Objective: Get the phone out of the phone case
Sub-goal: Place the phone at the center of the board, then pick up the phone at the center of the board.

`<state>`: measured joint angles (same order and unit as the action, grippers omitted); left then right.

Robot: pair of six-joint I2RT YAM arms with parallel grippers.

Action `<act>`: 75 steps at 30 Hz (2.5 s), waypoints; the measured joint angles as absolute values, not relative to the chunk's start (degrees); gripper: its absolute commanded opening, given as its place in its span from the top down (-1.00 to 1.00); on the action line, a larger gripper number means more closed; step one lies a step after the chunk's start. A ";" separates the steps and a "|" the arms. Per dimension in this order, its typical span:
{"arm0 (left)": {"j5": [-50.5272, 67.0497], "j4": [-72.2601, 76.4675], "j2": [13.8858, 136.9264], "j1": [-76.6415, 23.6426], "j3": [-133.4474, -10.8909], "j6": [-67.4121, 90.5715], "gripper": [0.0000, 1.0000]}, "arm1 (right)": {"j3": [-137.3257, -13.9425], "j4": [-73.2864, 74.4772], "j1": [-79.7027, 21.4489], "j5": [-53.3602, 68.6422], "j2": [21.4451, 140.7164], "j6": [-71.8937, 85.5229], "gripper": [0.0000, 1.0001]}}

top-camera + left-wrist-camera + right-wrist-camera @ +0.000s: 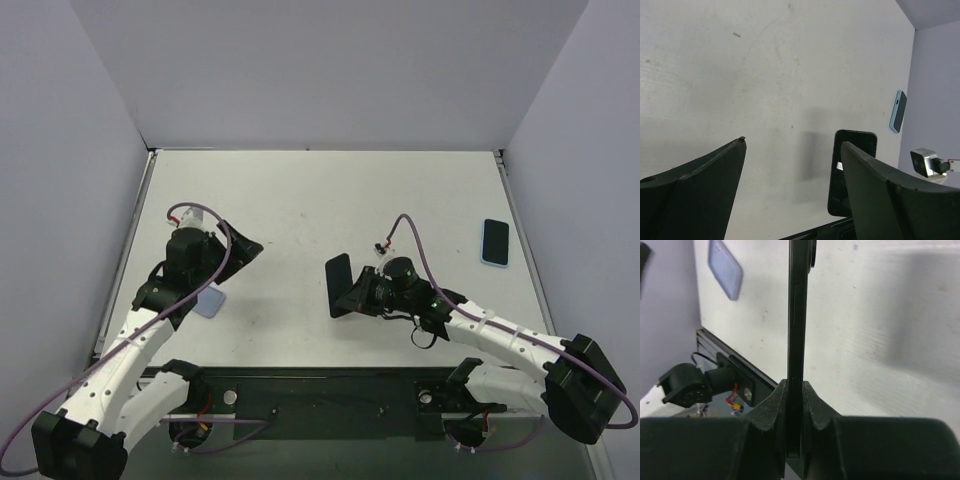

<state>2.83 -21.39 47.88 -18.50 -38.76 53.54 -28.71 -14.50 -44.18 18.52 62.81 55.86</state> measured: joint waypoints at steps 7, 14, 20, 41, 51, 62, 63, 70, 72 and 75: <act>3.86 -19.11 57.80 -19.05 -51.81 47.22 -0.75 | -20.86 -6.15 -43.94 17.96 55.44 53.47 1.00; 6.24 -14.15 69.17 -19.25 -62.15 45.65 -0.75 | -12.67 -8.49 -46.63 17.67 52.05 57.28 1.00; 7.14 -13.08 73.32 -19.70 -64.25 41.30 -0.75 | -11.64 -9.41 -43.46 16.14 50.35 58.22 1.00; 13.23 -5.34 70.81 -8.08 -56.75 37.23 -0.73 | -68.79 -1.43 -8.82 39.81 108.53 35.97 0.93; 17.50 -2.15 71.00 -7.68 -55.72 39.55 -0.73 | -73.93 5.45 -7.99 38.94 117.60 34.02 -0.35; 21.04 0.62 70.06 -7.68 -54.70 42.96 -0.72 | -76.31 22.52 -3.36 14.13 107.33 26.79 -0.70; 21.39 0.89 69.82 -7.68 -54.46 43.44 -0.72 | -76.31 23.24 -1.76 11.40 105.91 26.70 -0.68; 24.67 4.56 69.30 -7.68 -53.08 47.51 -0.72 | -79.96 25.93 11.97 0.21 104.77 23.86 -0.63; 25.52 5.67 69.30 -7.70 -52.82 48.75 -0.73 | -82.63 27.51 14.81 -0.75 106.37 22.37 -0.72; 26.87 7.73 69.28 -7.84 -51.99 50.54 -0.72 | -87.61 29.69 17.26 -1.52 109.34 19.57 -0.78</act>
<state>26.87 7.73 69.28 -7.84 -51.99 50.54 -87.61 29.69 17.26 -1.52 109.34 19.57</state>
